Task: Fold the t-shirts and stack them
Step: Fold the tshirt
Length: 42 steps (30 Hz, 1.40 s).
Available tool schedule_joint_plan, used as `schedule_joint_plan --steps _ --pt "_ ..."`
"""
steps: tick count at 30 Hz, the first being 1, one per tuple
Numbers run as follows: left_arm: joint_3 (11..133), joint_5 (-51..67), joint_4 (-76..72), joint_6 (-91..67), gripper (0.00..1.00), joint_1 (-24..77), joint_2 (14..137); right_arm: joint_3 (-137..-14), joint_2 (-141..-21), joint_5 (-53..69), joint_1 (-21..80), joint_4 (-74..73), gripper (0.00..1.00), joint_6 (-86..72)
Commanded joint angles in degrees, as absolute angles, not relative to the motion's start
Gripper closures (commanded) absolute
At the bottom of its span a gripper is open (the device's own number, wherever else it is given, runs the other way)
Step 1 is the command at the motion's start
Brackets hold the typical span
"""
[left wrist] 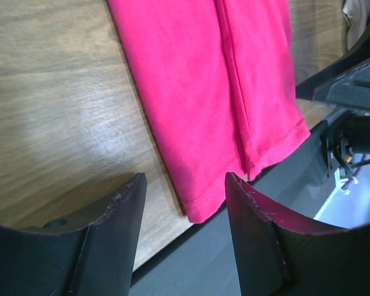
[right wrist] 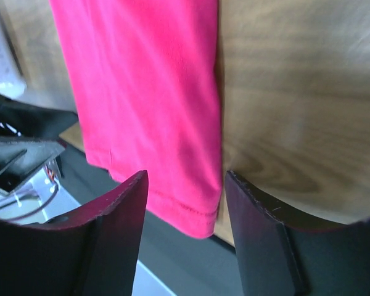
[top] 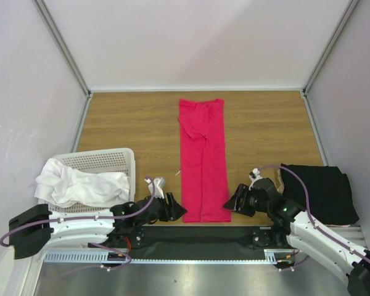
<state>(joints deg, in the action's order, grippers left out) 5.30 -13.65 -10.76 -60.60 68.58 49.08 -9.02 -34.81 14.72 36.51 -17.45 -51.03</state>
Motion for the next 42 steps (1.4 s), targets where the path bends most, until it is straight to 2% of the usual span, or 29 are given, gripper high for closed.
schedule_joint_plan --steps 1,15,22,35,38,40,41,42 --pt "4.66 -12.22 -12.13 -63.37 0.40 69.17 49.83 -7.56 -34.81 14.06 39.28 -22.50 0.41 -54.75" --pt "5.36 -12.31 -11.95 -66.09 0.44 71.63 52.03 -6.50 -30.77 9.50 46.40 -28.47 0.49 -61.17" --pt "4.84 -12.22 -12.30 -67.76 0.43 72.33 54.14 -6.50 -29.79 8.35 46.76 -30.15 0.58 -61.70" --pt "5.98 -13.62 -9.40 -70.92 0.44 73.82 56.33 -6.77 -32.70 7.56 47.29 -27.86 0.68 -61.00" --pt "6.06 -13.45 -9.84 -71.37 0.49 73.83 58.01 -6.68 -32.70 7.56 47.37 -27.60 0.76 -60.73" --pt "5.98 -13.71 -9.93 -71.63 0.56 73.83 58.80 -6.77 -32.70 7.64 47.37 -27.33 0.82 -60.73" --pt "5.89 -13.80 -9.93 -71.89 0.61 73.92 58.89 -6.77 -32.61 7.56 47.46 -27.25 0.84 -60.65" --pt "5.89 -13.89 -9.67 -72.07 0.70 73.83 58.80 -6.85 -32.52 7.56 47.46 -27.25 0.86 -60.64"
